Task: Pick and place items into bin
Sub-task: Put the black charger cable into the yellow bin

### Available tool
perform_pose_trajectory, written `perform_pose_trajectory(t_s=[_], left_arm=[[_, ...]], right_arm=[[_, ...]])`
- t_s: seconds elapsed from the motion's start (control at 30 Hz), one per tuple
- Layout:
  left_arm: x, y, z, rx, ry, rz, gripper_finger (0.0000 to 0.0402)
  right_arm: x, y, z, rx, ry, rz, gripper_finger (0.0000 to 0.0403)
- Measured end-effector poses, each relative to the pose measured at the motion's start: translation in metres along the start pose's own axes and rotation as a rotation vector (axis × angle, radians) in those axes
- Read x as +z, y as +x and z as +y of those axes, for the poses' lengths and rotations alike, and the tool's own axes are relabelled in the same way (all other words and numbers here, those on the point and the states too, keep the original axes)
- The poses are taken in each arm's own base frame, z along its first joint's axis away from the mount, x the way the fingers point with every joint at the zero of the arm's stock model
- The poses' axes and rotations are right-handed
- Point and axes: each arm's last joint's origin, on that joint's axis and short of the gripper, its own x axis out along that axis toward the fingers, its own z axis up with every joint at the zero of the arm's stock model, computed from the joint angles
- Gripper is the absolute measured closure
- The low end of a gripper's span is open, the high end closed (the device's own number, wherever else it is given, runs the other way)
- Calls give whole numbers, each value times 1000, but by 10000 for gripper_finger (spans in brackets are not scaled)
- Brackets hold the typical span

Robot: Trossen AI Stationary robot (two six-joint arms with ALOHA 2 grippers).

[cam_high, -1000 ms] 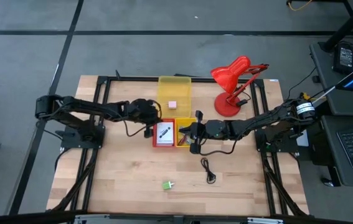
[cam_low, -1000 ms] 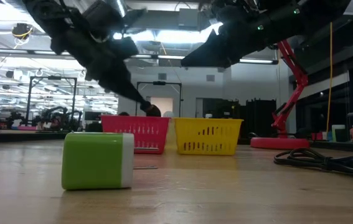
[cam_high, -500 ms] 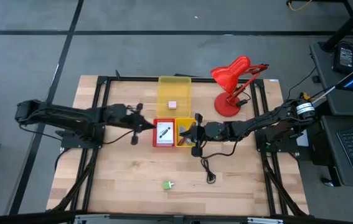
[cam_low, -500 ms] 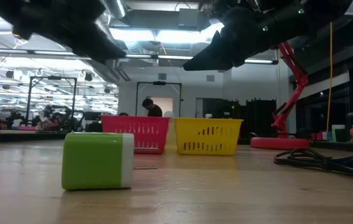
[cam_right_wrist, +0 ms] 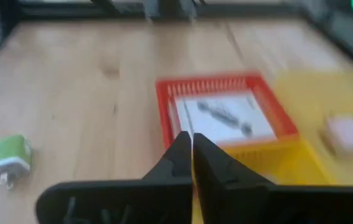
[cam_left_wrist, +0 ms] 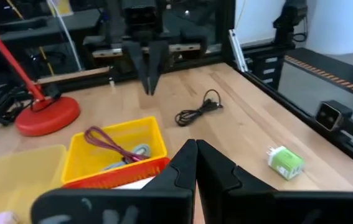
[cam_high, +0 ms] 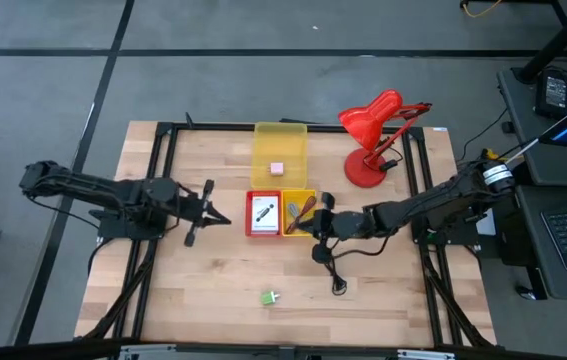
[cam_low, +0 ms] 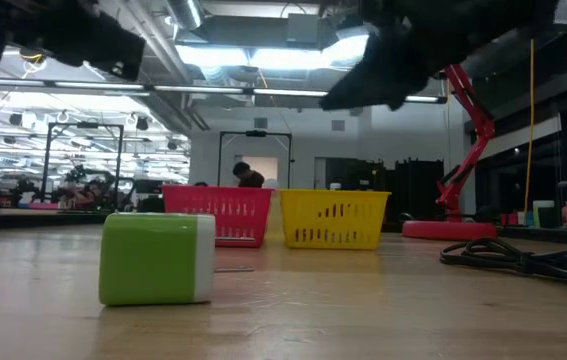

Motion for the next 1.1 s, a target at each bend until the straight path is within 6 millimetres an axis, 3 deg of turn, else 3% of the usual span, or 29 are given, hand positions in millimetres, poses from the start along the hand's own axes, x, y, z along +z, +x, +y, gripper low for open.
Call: perform_pose_trajectory(t_s=[0.4,0.83,1.1], left_arm=[[-7,-7,-8,5,5,-15,400],[-11,-7,-8,-7,-17,17,400],[-16,-7,-9,-11,-43,76,400]], right_arm=[[17,-26,44,-109,279,346,403],[30,-18,91,-322,411,650,403],[24,-16,116,-285,469,726,403]])
